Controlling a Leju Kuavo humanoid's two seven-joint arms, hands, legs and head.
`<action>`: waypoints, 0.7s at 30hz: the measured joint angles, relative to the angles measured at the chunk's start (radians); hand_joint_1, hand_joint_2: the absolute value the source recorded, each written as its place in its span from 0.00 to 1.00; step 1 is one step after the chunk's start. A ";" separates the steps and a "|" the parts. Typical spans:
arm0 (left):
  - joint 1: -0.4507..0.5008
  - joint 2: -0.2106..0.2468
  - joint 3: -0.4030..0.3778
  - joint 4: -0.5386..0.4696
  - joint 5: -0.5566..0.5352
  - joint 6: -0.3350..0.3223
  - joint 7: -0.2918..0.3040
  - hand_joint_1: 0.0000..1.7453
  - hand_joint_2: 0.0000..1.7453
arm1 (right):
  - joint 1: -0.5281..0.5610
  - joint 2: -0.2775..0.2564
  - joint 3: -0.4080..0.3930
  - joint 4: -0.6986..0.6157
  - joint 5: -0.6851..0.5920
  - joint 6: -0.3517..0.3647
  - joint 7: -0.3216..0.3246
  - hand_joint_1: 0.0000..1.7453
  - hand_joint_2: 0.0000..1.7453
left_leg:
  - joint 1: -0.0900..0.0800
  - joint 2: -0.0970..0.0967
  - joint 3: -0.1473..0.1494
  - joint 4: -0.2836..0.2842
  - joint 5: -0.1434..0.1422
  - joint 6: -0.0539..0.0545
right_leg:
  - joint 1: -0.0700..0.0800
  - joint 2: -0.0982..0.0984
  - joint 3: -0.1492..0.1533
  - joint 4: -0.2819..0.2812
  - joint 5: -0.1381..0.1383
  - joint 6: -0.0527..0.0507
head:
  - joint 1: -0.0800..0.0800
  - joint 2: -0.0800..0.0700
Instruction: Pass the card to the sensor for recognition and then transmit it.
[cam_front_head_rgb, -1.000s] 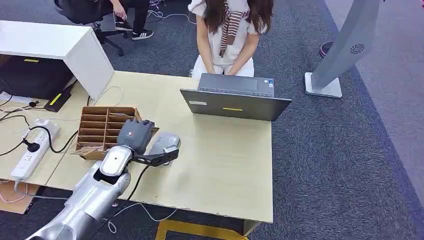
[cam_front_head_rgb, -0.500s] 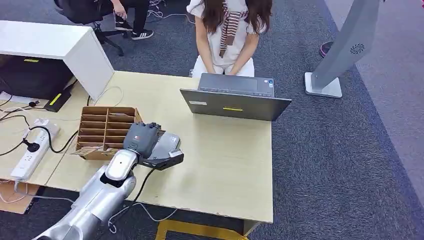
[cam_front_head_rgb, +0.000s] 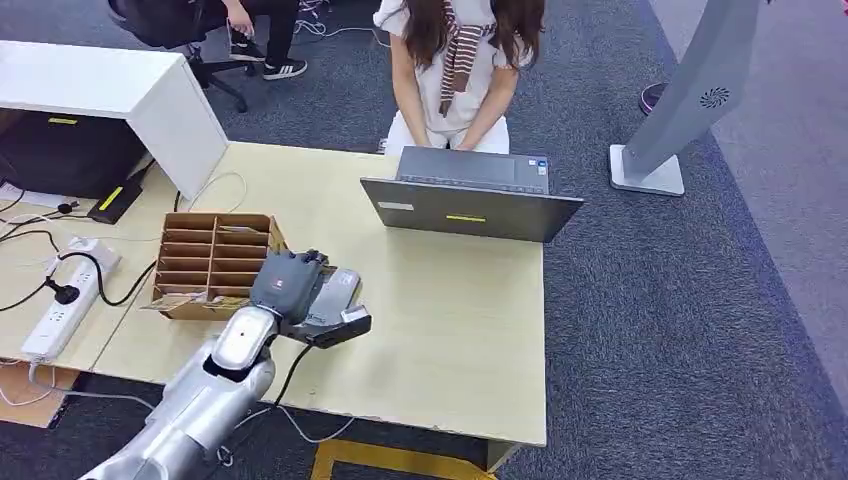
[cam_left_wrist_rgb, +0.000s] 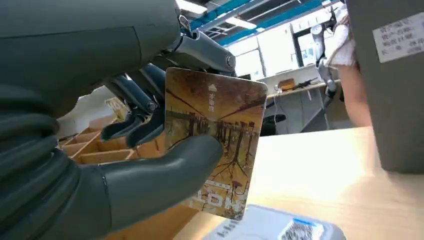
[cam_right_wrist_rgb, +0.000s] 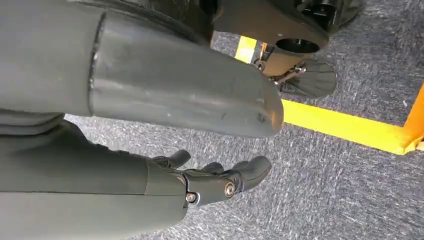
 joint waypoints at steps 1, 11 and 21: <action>0.004 -0.002 0.000 0.000 0.000 0.000 0.000 1.00 1.00 | 0.000 0.000 0.001 0.000 0.003 0.000 0.000 0.00 0.00 | 0.000 0.000 0.000 0.000 0.000 0.000 | 0.000 0.000 0.000 0.000 0.000 0.000 | 0.000 0.000; 0.014 -0.006 0.000 0.002 0.001 0.000 0.000 1.00 1.00 | 0.000 0.003 0.002 0.000 0.003 0.000 0.001 0.00 0.00 | 0.000 0.000 0.000 0.000 0.000 0.000 | 0.000 0.000 0.000 0.000 0.000 0.000 | 0.000 0.000; 0.021 -0.026 0.000 0.028 -0.005 0.003 0.002 1.00 1.00 | -0.001 0.004 0.006 0.000 0.007 0.001 0.005 0.00 0.00 | 0.000 0.000 0.000 0.000 0.000 0.000 | 0.000 0.000 0.000 0.000 0.000 0.000 | 0.000 0.000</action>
